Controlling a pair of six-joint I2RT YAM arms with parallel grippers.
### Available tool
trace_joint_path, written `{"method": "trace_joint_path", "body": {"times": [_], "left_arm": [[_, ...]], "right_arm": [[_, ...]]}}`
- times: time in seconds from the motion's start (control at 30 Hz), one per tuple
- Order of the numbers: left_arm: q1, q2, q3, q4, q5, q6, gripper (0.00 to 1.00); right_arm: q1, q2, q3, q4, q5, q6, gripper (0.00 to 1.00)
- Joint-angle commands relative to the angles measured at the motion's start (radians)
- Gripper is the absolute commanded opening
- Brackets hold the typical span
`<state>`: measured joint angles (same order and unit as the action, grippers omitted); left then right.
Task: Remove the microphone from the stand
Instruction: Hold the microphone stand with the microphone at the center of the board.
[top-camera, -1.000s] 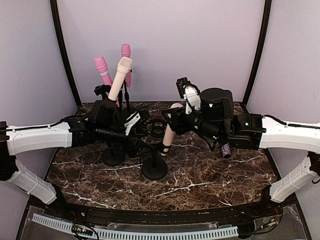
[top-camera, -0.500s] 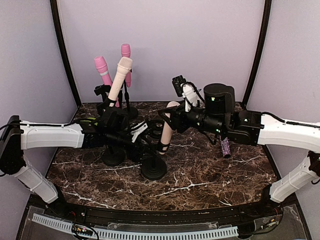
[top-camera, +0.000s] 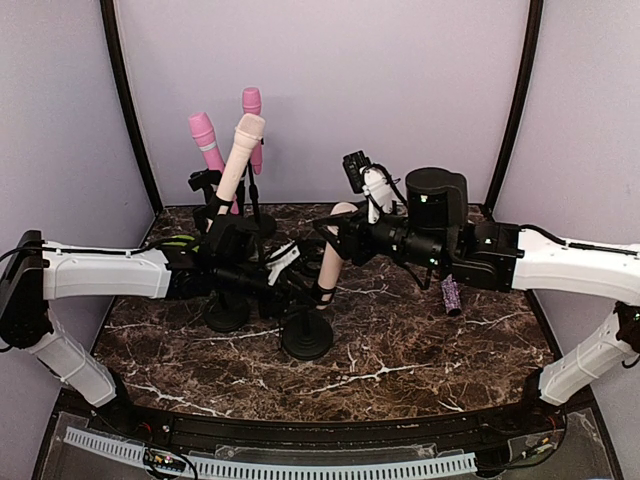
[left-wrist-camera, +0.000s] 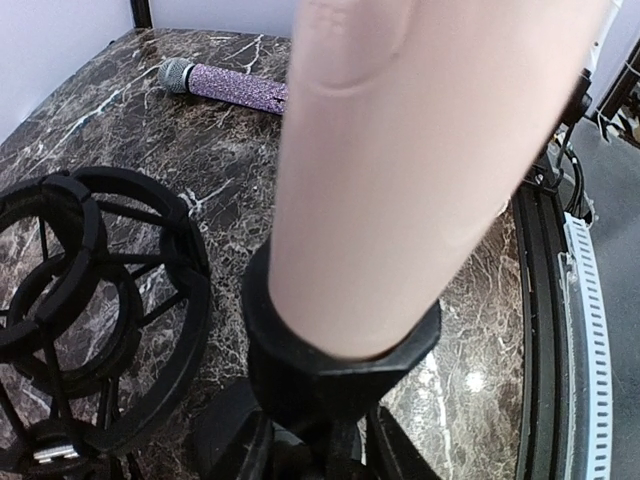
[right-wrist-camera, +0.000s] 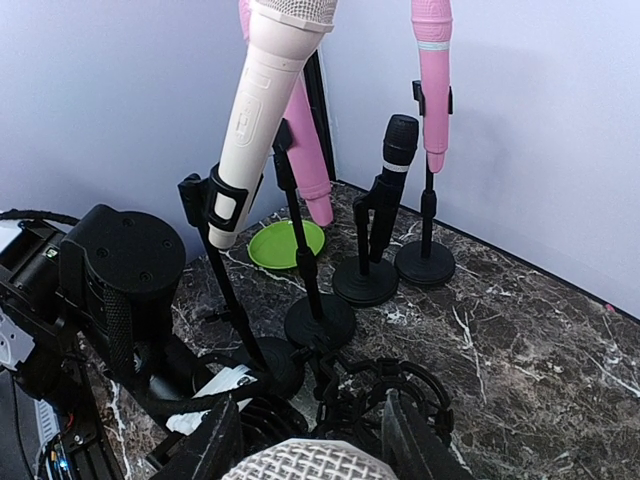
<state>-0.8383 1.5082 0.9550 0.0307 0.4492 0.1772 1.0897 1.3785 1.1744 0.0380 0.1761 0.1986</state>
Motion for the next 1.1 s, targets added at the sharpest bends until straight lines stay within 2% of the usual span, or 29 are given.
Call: {"method": "trace_joint_path", "body": {"times": [0.0,0.13,0.33,0.6,0.8,1.07], "left_arm": [[-0.014,-0.01,0.007,0.015,-0.02,0.02,0.25],[-0.02,-0.008,0.011,-0.005,-0.047,0.045,0.1],[-0.023,-0.007,0.015,-0.019,-0.058,0.067,0.0],[-0.035,0.005,0.01,-0.018,-0.093,0.069,0.0],[-0.043,0.014,0.012,-0.018,-0.121,0.066,0.0],[-0.046,0.015,0.012,-0.019,-0.13,0.067,0.0]], "right_arm": [[-0.005,-0.001,-0.003,0.093,-0.025,0.02,0.34],[-0.026,0.001,0.012,0.06,-0.073,0.0,0.33],[-0.083,-0.014,0.018,0.052,-0.25,-0.012,0.32],[-0.087,0.007,0.069,0.025,-0.1,0.086,0.32],[-0.08,0.055,0.142,-0.096,0.092,0.227,0.31],[-0.08,0.09,0.197,-0.155,0.143,0.273,0.31]]}}
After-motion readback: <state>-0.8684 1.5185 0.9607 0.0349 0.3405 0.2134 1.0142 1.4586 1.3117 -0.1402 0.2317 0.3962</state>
